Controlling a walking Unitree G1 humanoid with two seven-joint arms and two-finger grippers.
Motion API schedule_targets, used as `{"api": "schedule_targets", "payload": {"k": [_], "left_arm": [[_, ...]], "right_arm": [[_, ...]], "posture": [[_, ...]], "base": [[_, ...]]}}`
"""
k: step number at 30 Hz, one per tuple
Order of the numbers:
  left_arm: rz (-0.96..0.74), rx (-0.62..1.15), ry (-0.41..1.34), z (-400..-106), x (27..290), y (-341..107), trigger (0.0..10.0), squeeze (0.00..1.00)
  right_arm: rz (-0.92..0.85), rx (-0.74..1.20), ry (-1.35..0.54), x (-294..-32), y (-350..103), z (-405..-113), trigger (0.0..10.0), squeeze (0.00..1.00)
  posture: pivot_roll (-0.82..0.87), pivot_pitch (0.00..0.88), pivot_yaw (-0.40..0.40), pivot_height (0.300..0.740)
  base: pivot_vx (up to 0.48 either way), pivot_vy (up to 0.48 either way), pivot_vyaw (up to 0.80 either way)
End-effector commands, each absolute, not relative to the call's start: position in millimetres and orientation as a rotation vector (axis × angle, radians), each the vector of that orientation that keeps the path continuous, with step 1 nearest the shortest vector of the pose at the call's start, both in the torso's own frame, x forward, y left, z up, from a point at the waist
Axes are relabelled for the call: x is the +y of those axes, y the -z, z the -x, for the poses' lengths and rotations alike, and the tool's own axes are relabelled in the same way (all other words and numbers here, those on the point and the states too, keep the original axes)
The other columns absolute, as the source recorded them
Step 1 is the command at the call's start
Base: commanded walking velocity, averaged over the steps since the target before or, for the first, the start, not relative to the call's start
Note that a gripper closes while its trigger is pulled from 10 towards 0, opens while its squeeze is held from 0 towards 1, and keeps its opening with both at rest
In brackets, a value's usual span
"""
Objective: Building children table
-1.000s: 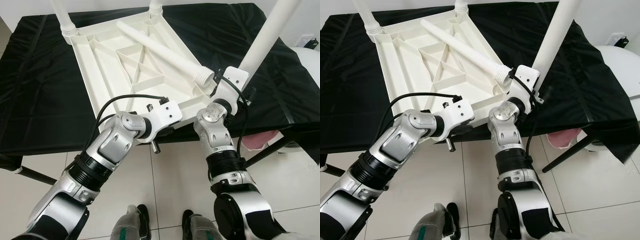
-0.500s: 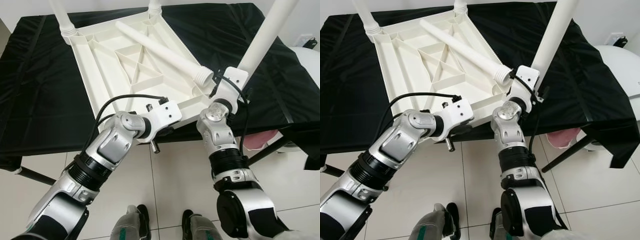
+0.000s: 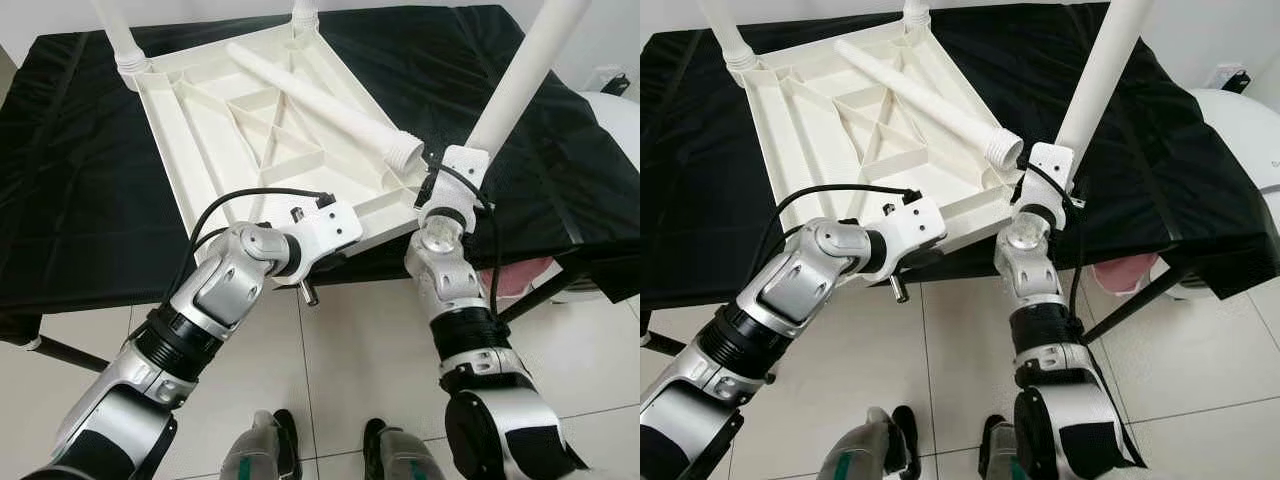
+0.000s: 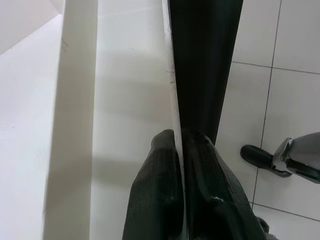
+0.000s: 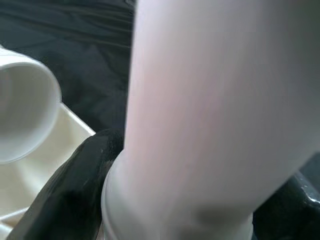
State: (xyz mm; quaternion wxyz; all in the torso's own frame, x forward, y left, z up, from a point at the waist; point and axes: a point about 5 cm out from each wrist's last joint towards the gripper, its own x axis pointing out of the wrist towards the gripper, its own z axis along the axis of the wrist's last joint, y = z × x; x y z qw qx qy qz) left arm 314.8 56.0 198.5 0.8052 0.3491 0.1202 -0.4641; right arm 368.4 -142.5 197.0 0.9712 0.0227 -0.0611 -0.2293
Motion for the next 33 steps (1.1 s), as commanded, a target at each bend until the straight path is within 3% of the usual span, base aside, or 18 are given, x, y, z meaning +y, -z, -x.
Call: {"api": "schedule_targets", "payload": {"k": [1, 16, 29, 30, 31, 32, 33], "left_arm": [[-0.782, 0.227, 0.944, -318, 59, -204, 10.0, 0.0], [-0.785, 0.228, 0.942, -319, 60, -205, 10.0, 0.0], [-0.787, 0.224, 0.946, -320, 59, -205, 10.0, 0.0], [-0.788, 0.222, 0.947, -320, 59, -205, 10.0, 0.0], [-0.788, 0.222, 0.947, -320, 59, -206, 10.0, 0.0], [-0.788, 0.221, 0.948, -320, 58, -206, 10.0, 0.0], [-0.787, 0.221, 0.949, -320, 58, -206, 10.0, 0.0]], "right_arm": [[-0.059, -0.068, 0.445, -145, -184, -367, 10.0, 0.0], [-0.034, -0.136, 0.09, -150, -187, -360, 10.0, 0.0], [-0.042, -0.146, 0.032, -165, -188, -355, 10.0, 0.0], [-0.047, -0.146, 0.033, -166, -188, -354, 10.0, 0.65], [-0.05, -0.146, 0.03, -167, -188, -354, 10.0, 0.65], [-0.043, -0.149, 0.035, -168, -188, -354, 10.0, 1.0], [-0.039, -0.151, 0.038, -169, -188, -353, 10.0, 1.0]], "posture": [[-0.11, 0.203, 0.055, 0.74], [-0.12, 0.205, 0.063, 0.74], [-0.12, 0.196, 0.067, 0.74], [-0.13, 0.194, 0.068, 0.74], [-0.13, 0.194, 0.068, 0.74], [-0.13, 0.194, 0.068, 0.74], [-0.13, 0.191, 0.069, 0.74]], "base": [[0.0, 0.0, 0.0], [0.0, 0.0, 0.0], [0.0, 0.0, 0.0], [0.0, 0.0, 0.0], [0.0, 0.0, 0.0], [0.0, 0.0, 0.0], [0.0, 0.0, 0.0]]}}
